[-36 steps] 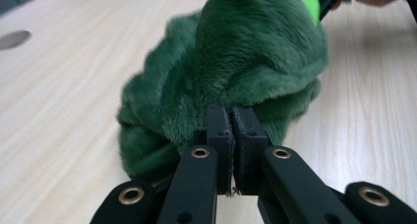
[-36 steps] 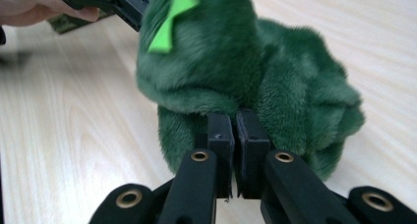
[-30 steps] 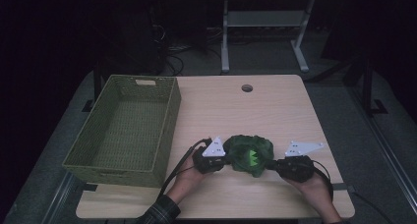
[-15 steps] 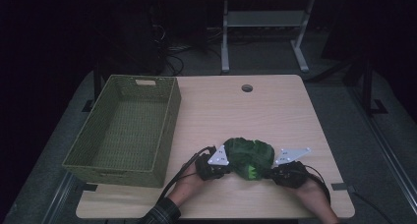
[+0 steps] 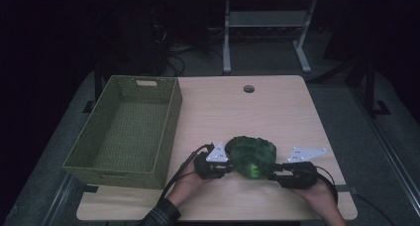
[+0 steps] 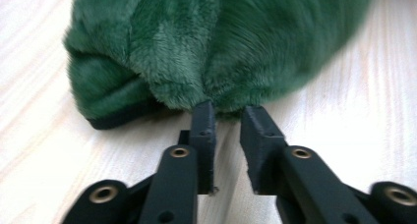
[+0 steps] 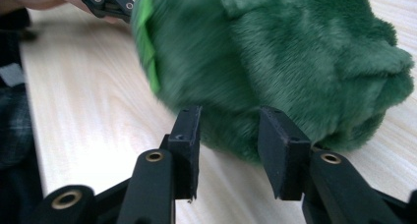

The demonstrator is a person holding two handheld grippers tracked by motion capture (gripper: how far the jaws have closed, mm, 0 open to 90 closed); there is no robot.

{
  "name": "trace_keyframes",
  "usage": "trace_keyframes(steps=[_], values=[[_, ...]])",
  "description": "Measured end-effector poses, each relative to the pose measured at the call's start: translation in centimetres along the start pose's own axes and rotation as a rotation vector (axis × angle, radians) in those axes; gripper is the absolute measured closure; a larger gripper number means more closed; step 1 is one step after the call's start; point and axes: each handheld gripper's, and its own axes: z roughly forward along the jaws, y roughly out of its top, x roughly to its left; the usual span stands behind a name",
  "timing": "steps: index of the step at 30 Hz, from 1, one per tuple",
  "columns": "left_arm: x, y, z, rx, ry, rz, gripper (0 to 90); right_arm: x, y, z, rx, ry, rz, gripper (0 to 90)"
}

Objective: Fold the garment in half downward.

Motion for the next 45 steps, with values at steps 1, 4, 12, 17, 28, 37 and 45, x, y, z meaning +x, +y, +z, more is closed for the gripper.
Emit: trace_keyframes(steps=[1, 4, 12, 17, 28, 37, 45], values=[[0.0, 0.1, -0.3, -0.001, 0.0, 0.005, 73.1, 0.1, 0.0, -0.3, -0.005, 0.004, 0.005, 58.9], [-0.1, 0.6, -1.0, -0.01, -0.002, -0.005, 69.6, 0.3, 0.1, -0.8, -0.017, 0.007, 0.001, 58.8], [-0.1, 3.2, -2.6, -0.076, -0.001, -0.011, 83.5, 0.0, 1.1, -0.9, -0.022, 0.004, 0.001, 83.5], [0.5, 3.3, -0.1, -0.034, 0.001, -0.032, 89.1, -0.4, 1.1, 1.4, 0.044, -0.001, -0.007, 87.7], [2.1, 1.8, 3.3, 0.082, 0.044, -0.046, 89.8, -0.7, 0.8, 3.7, 0.112, 0.004, 0.003, 89.9], [3.3, 2.2, 3.9, 0.09, 0.058, -0.055, 89.7, -0.2, 0.9, 4.2, 0.11, 0.029, -0.002, 89.9], [4.3, 2.6, 4.1, 0.073, 0.073, -0.073, 89.7, 0.3, 1.2, 4.1, 0.099, 0.064, -0.018, 89.8]])
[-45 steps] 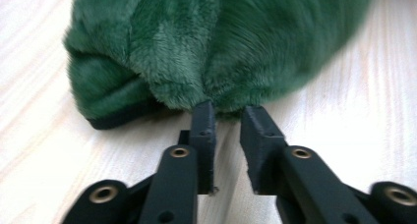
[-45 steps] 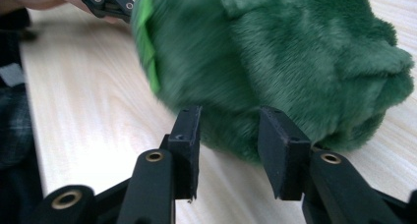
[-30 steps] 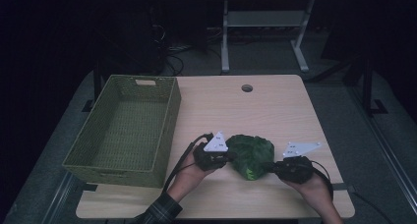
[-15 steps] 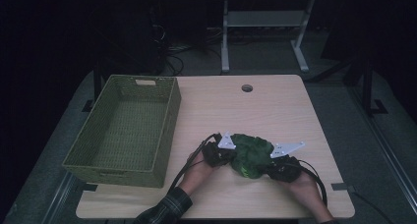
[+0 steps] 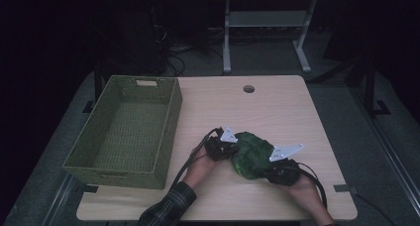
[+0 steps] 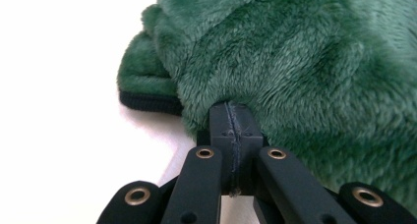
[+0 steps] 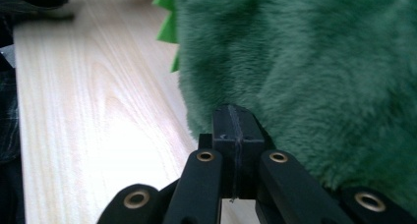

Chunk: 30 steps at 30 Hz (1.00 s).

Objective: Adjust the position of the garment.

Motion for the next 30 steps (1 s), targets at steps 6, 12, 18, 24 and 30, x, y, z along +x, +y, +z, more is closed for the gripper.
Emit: trace_keyframes(steps=[6, 12, 18, 24, 30], values=[[0.5, 0.4, -1.1, -0.028, -0.004, -0.014, 89.6, 0.4, 1.0, -1.8, -0.084, -0.022, -0.027, 86.0], [0.1, 0.2, -3.8, -0.047, -0.027, -0.052, 89.7, -0.8, 2.4, -4.8, -0.169, -0.092, -0.025, 89.8], [-1.5, -0.6, -5.9, -0.058, -0.087, -0.07, 89.7, -4.3, 3.2, -5.4, -0.175, -0.201, 0.025, 89.9], [-3.6, -1.3, -5.8, -0.057, -0.138, -0.052, 89.7, -7.8, 3.3, -3.1, -0.119, -0.241, 0.08, 89.9], [-3.7, -1.8, -3.7, -0.024, -0.141, -0.056, 89.7, -8.8, 2.5, -0.6, -0.041, -0.206, 0.105, 89.9]])
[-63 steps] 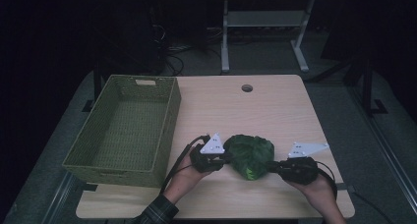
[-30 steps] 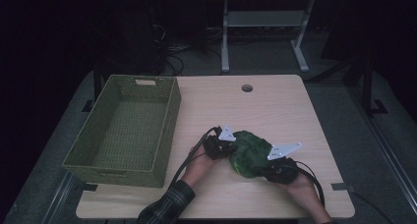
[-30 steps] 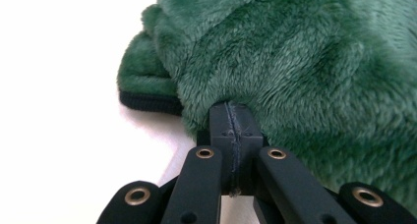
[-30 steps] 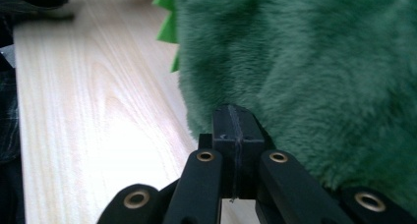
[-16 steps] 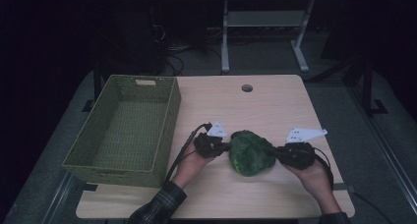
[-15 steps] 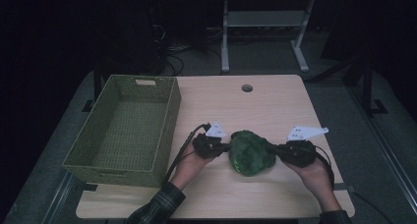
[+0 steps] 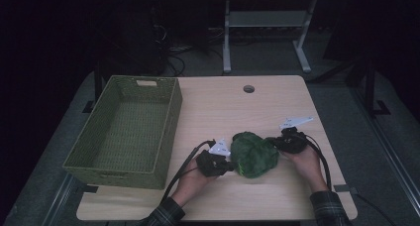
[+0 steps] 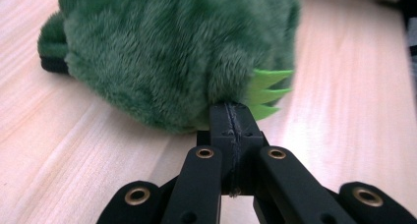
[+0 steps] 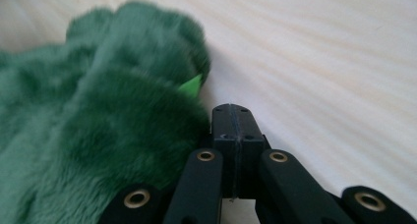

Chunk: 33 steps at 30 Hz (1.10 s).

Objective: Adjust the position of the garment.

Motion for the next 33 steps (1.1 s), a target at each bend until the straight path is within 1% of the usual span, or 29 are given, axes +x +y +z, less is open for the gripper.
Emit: trace_keyframes(steps=[2, 4, 5, 7, 9, 11, 12, 14, 16, 19, 20, 22, 24, 25, 27, 29, 31, 32, 33], values=[[0.4, -0.1, 0.5, 0.022, 0.011, 0.005, 89.7, 0.2, -0.3, 0.4, 0.017, 0.006, -0.003, 89.9], [0.7, -0.2, 1.0, 0.014, 0.018, -0.009, 89.6, 0.3, -0.6, 0.5, 0.029, 0.013, -0.006, 89.9], [0.8, -0.2, 1.1, 0.017, 0.021, -0.007, 89.6, 0.4, -0.6, 0.5, 0.033, 0.023, -0.002, 89.9], [1.0, -0.2, 1.4, 0.021, 0.026, -0.007, 89.7, 0.5, -0.8, 0.4, 0.034, 0.034, -0.011, 89.9], [1.3, -0.1, 1.5, 0.031, 0.036, 0.006, 89.7, 0.8, -0.9, 0.4, 0.039, 0.046, -0.005, 89.9], [1.4, 0.0, 1.7, 0.022, 0.047, 0.003, 89.7, 1.1, -1.2, 0.3, 0.036, 0.058, -0.014, 89.9], [1.6, 0.0, 1.6, 0.023, 0.055, 0.008, 89.7, 1.3, -1.4, 0.2, 0.044, 0.06, -0.009, 89.9], [1.8, -0.2, 1.5, 0.024, 0.06, 0.003, 89.7, 1.7, -1.8, -0.1, 0.054, 0.073, -0.008, 89.9], [2.1, -0.3, 1.4, 0.022, 0.063, -0.002, 89.7, 2.2, -2.2, -0.5, 0.047, 0.083, -0.012, 89.9], [2.5, -0.4, 1.1, 0.028, 0.07, 0.007, 89.6, 3.0, -2.7, -0.8, 0.059, 0.11, -0.018, 89.9], [2.5, -0.5, 1.1, 0.022, 0.072, -0.003, 89.6, 3.3, -2.9, -1.0, 0.055, 0.113, -0.027, 89.9], [2.7, -0.6, 0.9, 0.022, 0.074, -0.006, 89.6, 3.8, -3.2, -1.1, 0.06, 0.119, -0.027, 89.8], [2.8, -0.6, 0.7, 0.023, 0.074, -0.004, 89.6, 4.1, -3.4, -1.1, 0.069, 0.103, -0.049, 89.7], [2.9, -0.6, 0.5, 0.031, 0.075, 0.005, 89.6, 4.1, -3.4, -1.1, 0.07, 0.096, -0.049, 88.9], [3.1, -0.6, 0.1, 0.03, 0.08, 0.006, 89.1, 4.0, -3.4, -1.4, 0.047, 0.075, -0.044, 85.9], [3.3, -0.6, -0.5, 0.026, 0.078, 0.005, 86.4, 3.8, -3.6, -1.7, 0.028, 0.04, -0.026, 75.6], [3.3, -0.7, -1.1, 0.019, 0.081, 0.004, 82.7, 3.4, -3.9, -2.1, 0.009, -0.024, -0.008, 66.2], [3.4, -0.7, -1.4, 0.019, 0.077, 0.009, 80.7, 3.1, -4.1, -2.1, 0.0, -0.046, 0.0, 60.4], [3.4, -0.7, -1.7, 0.024, 0.073, 0.01, 79.0, 3.0, -4.3, -2.2, -0.001, -0.063, 0.014, 56.9]])
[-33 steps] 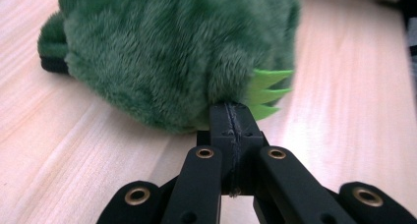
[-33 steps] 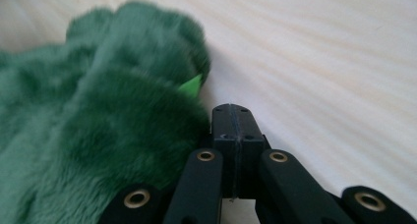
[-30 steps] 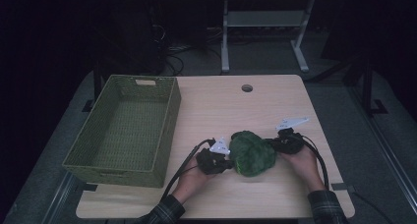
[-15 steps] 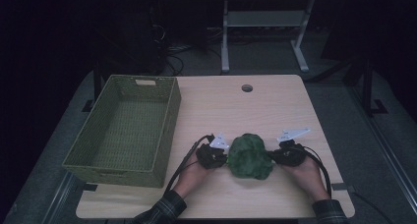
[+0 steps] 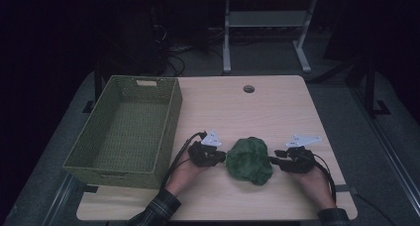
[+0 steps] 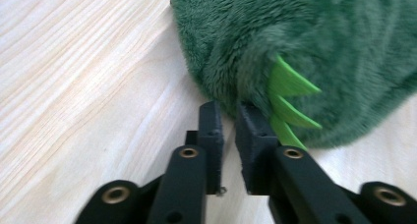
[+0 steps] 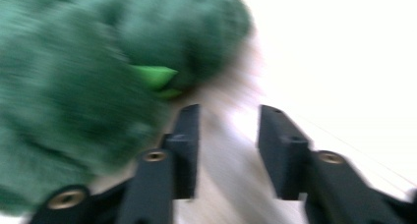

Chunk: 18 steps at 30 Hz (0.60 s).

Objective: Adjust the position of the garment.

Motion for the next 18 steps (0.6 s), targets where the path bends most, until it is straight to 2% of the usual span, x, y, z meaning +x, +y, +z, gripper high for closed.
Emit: trace_keyframes(steps=[3, 6, 9, 11, 14, 18], values=[[-0.2, 0.1, -0.8, -0.001, -0.002, -0.004, 71.9, -0.7, -0.7, -0.1, 0.015, -0.061, 0.021, 44.3], [-0.5, 0.1, -1.5, 0.009, -0.008, 0.007, 62.5, -1.3, -1.5, -0.3, -0.009, -0.118, 0.025, 34.4], [-0.5, 0.3, -2.1, 0.033, -0.02, 0.012, 52.8, -1.9, -1.9, -0.5, -0.026, -0.141, 0.053, 26.5], [-0.5, 0.5, -2.4, 0.026, -0.02, 0.008, 48.6, -2.0, -2.1, -0.5, -0.041, -0.144, 0.06, 25.6], [-0.4, 0.8, -2.9, 0.027, -0.027, 0.006, 42.5, -2.2, -2.1, -0.4, -0.028, -0.164, 0.061, 18.9], [-0.5, 1.4, -3.4, 0.028, -0.037, 0.026, 36.1, -2.2, -2.1, -0.3, -0.024, -0.169, 0.063, 17.1]])
